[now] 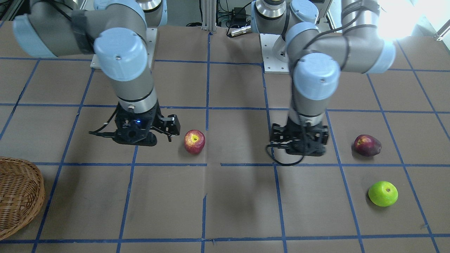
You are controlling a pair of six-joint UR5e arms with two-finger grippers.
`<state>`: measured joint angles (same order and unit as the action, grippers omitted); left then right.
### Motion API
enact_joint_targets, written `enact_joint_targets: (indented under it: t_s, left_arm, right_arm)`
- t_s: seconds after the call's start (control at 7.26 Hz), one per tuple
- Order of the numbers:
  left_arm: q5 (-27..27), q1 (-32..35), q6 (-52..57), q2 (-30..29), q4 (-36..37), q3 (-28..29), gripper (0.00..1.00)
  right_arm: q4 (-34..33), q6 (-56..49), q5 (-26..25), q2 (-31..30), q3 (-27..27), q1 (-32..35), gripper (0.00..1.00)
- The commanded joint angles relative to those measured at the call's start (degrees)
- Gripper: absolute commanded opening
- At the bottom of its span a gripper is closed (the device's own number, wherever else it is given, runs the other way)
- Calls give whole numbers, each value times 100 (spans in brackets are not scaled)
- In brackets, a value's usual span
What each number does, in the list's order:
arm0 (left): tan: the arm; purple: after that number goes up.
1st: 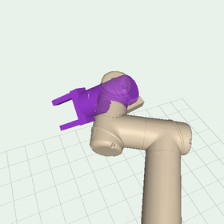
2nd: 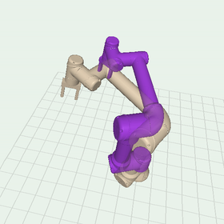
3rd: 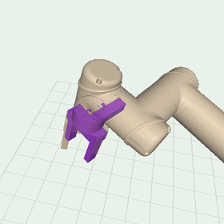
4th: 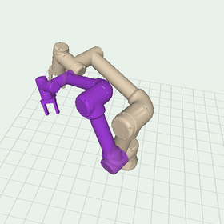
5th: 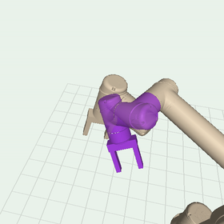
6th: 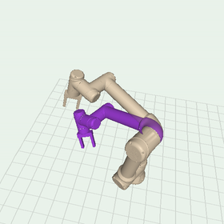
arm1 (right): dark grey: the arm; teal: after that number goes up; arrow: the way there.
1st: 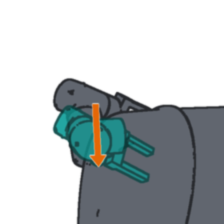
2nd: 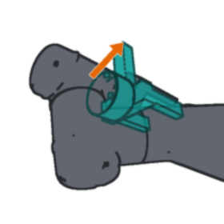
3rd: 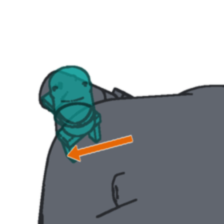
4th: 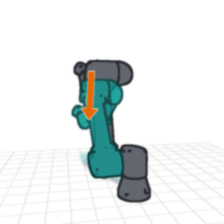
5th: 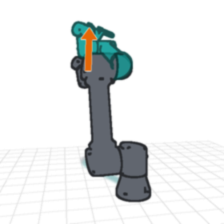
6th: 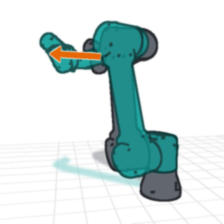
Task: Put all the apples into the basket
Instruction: 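Grasp the centered red apple with the right gripper while left grasps the other red apple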
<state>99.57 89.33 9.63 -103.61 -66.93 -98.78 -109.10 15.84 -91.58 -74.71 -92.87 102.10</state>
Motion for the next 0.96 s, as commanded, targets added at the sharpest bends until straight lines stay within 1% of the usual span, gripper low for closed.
enact_joint_targets:
  t_s: [0.0,0.14,0.28,0.41,0.55,0.69,0.83]
  left_arm:
    - [-224,-1614,1947,130,-162,-236,100]
    - [-297,-2055,3008,130,-67,-516,100]
    - [-306,-2477,3627,35,13,-676,100]
    - [-315,-2725,3729,-62,48,-703,100]
    - [-280,-2745,3939,-115,275,-643,100]
    - [-289,-2780,4159,-177,582,-720,100]
    - [-271,-2798,4248,-282,619,-713,100]
  right_arm:
    - [-1605,631,9,236,-965,520,100]
    - [-1797,631,165,394,-1135,565,100]
    - [-1807,613,524,517,-1111,600,100]
    - [-1842,613,571,553,-1128,627,100]
    - [-1947,587,528,632,-1171,688,100]
    - [-1957,578,466,668,-1163,784,100]
    - [-1948,578,466,720,-1181,811,100]
